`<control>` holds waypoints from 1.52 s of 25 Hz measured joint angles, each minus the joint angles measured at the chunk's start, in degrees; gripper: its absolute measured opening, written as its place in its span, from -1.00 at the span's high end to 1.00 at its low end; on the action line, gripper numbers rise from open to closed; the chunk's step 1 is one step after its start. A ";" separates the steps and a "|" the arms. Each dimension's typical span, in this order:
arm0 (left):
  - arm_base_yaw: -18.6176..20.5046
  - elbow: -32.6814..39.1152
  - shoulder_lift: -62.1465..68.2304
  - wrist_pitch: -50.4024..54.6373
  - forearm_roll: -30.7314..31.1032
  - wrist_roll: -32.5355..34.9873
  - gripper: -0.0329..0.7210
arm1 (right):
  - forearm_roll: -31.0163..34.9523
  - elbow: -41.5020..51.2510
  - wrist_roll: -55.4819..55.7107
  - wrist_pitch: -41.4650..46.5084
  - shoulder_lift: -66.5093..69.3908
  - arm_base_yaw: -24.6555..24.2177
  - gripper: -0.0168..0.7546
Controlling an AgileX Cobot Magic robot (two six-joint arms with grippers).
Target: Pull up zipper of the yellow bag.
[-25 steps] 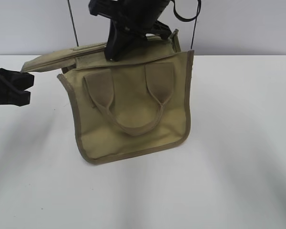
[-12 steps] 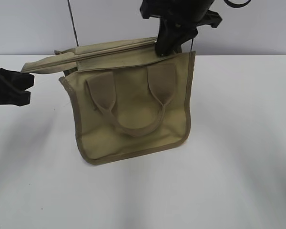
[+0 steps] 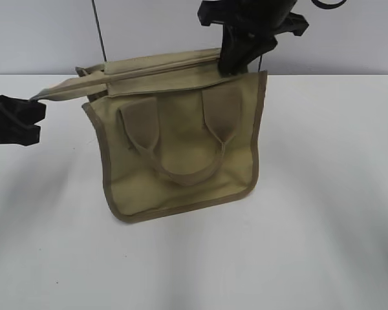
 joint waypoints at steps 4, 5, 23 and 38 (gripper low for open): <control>-0.27 0.04 0.00 4.38 -0.45 -1.77 0.03 | -2.25 0.00 -0.59 0.00 -1.25 -0.67 -0.22; -0.81 0.04 0.00 6.82 -0.61 -3.41 -0.14 | -2.52 0.00 -1.25 0.00 -1.98 -0.88 -0.38; -16.32 -14.01 -6.23 70.44 -38.06 21.98 -0.19 | -16.69 21.03 -3.85 -1.14 -33.91 8.96 -0.54; -16.38 -15.90 -56.31 87.73 -35.44 22.57 -0.54 | -15.74 68.83 -2.97 -3.10 -87.79 11.44 -0.59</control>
